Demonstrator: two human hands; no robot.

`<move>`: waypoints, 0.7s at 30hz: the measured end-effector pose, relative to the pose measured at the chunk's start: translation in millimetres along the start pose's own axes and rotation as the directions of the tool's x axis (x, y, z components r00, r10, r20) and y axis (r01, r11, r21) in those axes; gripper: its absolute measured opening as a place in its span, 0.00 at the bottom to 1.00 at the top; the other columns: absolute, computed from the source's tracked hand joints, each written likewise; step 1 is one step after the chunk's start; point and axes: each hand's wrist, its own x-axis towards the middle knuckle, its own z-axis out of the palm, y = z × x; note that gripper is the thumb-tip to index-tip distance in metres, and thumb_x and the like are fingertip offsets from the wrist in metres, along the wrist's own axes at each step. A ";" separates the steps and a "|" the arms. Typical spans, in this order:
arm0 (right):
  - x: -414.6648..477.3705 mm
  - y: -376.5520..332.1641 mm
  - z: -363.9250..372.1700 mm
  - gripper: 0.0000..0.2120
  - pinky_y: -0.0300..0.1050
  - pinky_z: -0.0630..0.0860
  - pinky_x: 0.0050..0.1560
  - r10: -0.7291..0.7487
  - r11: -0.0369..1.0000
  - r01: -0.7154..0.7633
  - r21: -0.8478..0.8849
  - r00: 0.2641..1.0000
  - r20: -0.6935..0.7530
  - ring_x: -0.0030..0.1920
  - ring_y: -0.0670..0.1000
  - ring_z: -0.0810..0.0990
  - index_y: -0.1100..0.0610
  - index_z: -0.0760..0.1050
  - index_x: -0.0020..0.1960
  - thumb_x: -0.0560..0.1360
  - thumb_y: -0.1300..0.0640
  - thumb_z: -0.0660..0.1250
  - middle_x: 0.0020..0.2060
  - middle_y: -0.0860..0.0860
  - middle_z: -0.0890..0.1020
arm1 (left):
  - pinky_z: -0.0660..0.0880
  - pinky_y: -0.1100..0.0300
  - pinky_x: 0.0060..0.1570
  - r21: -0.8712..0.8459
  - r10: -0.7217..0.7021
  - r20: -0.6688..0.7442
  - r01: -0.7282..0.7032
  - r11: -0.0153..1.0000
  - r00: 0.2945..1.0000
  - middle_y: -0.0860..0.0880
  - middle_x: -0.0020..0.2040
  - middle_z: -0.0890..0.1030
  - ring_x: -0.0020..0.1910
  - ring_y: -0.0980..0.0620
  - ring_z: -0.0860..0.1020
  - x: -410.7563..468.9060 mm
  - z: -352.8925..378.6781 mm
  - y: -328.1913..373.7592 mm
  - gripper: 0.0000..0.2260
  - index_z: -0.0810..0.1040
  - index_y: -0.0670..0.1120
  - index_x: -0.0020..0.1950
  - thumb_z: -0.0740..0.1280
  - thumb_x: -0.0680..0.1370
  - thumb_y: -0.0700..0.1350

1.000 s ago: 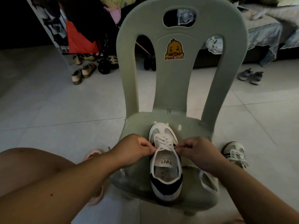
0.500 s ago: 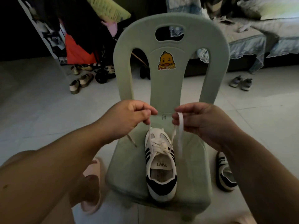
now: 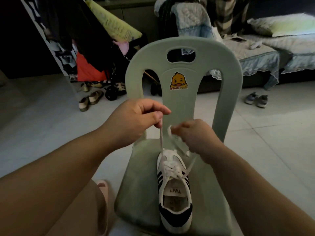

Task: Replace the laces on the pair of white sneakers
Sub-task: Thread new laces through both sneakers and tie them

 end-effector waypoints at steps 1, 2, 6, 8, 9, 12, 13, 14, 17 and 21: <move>-1.8 -0.4 2.1 0.09 0.37 0.68 0.29 -0.020 0.995 0.026 -0.095 0.998 0.062 0.29 0.43 0.73 0.53 0.81 0.47 0.78 0.50 0.65 0.32 0.46 0.77 | 0.66 0.77 0.30 -0.007 0.015 0.009 -0.014 1.000 1.000 0.53 0.34 0.80 0.29 0.66 0.75 3.8 2.1 -0.7 0.11 0.78 0.53 0.47 0.62 0.79 0.38; -1.5 0.5 4.6 0.09 0.39 0.70 0.30 -0.029 0.986 0.047 -0.160 0.994 0.110 0.31 0.44 0.75 0.54 0.81 0.49 0.78 0.52 0.64 0.33 0.46 0.78 | 0.66 0.77 0.31 -0.011 0.029 0.016 -0.029 1.000 0.999 0.54 0.35 0.80 0.30 0.66 0.75 8.8 4.5 -2.8 0.11 0.78 0.54 0.47 0.62 0.79 0.38; -4.7 5.9 6.0 0.08 0.39 0.65 0.26 0.049 0.999 -0.052 0.002 0.952 0.303 0.26 0.45 0.70 0.52 0.83 0.48 0.74 0.59 0.66 0.29 0.43 0.81 | 0.67 0.77 0.33 -0.008 0.067 0.033 -0.067 0.998 0.997 0.55 0.36 0.80 0.34 0.67 0.76 33.1 23.1 -8.7 0.09 0.78 0.55 0.48 0.63 0.79 0.41; -3.8 10.9 6.7 0.05 0.38 0.63 0.26 0.054 0.996 -0.073 0.048 0.941 0.333 0.26 0.45 0.67 0.52 0.82 0.47 0.73 0.57 0.69 0.29 0.43 0.81 | 0.68 0.76 0.34 -0.037 0.073 0.080 -0.071 0.997 0.994 0.56 0.38 0.80 0.36 0.67 0.77 41.6 33.6 -11.5 0.08 0.78 0.54 0.51 0.62 0.80 0.42; -3.7 13.1 7.7 0.05 0.38 0.64 0.26 0.067 0.994 -0.091 0.059 0.946 0.318 0.27 0.45 0.67 0.53 0.82 0.47 0.74 0.55 0.69 0.32 0.45 0.82 | 0.69 0.76 0.35 -0.085 0.076 0.103 -0.068 0.994 0.992 0.56 0.39 0.79 0.38 0.67 0.77 44.2 37.8 -13.6 0.07 0.77 0.54 0.54 0.62 0.80 0.44; -4.0 19.5 10.2 0.11 0.38 0.63 0.27 0.155 0.947 -0.222 0.234 0.949 0.274 0.29 0.46 0.67 0.58 0.82 0.46 0.78 0.54 0.62 0.35 0.50 0.83 | 0.74 0.68 0.44 -0.283 0.029 0.045 -0.015 0.959 0.999 0.54 0.49 0.76 0.46 0.62 0.77 44.9 44.9 -30.0 0.22 0.65 0.56 0.70 0.63 0.77 0.57; -4.4 20.2 10.9 0.13 0.39 0.62 0.27 0.182 0.911 -0.263 0.317 0.948 0.261 0.28 0.46 0.67 0.61 0.82 0.46 0.78 0.56 0.61 0.35 0.52 0.83 | 0.75 0.63 0.48 -0.313 -0.007 0.023 0.014 0.950 1.000 0.53 0.55 0.75 0.51 0.59 0.77 41.7 46.8 -39.9 0.29 0.58 0.57 0.74 0.62 0.75 0.61; -4.5 21.8 11.7 0.14 0.40 0.62 0.27 0.210 0.878 -0.292 0.380 0.947 0.241 0.27 0.46 0.67 0.63 0.81 0.45 0.78 0.57 0.60 0.34 0.53 0.83 | 0.76 0.59 0.51 -0.309 -0.049 0.034 0.057 0.949 0.998 0.51 0.62 0.72 0.55 0.56 0.76 36.9 50.8 -51.2 0.33 0.52 0.59 0.74 0.60 0.73 0.65; -3.4 28.5 13.4 0.13 0.41 0.64 0.28 0.265 0.827 -0.321 0.462 0.947 0.183 0.27 0.47 0.68 0.64 0.80 0.43 0.76 0.58 0.61 0.31 0.54 0.81 | 0.77 0.54 0.56 -0.169 -0.185 0.268 0.235 0.957 0.946 0.51 0.64 0.73 0.56 0.55 0.77 15.5 65.5 -75.8 0.35 0.54 0.55 0.74 0.58 0.70 0.66; -2.5 35.5 14.1 0.13 0.40 0.68 0.28 0.228 0.924 -0.243 0.296 0.970 0.087 0.28 0.46 0.72 0.61 0.79 0.42 0.79 0.58 0.59 0.29 0.49 0.79 | 0.77 0.59 0.42 -0.035 -0.200 0.498 0.250 0.968 0.844 0.53 0.38 0.80 0.36 0.56 0.79 18.3 76.9 -82.1 0.17 0.75 0.51 0.49 0.54 0.77 0.61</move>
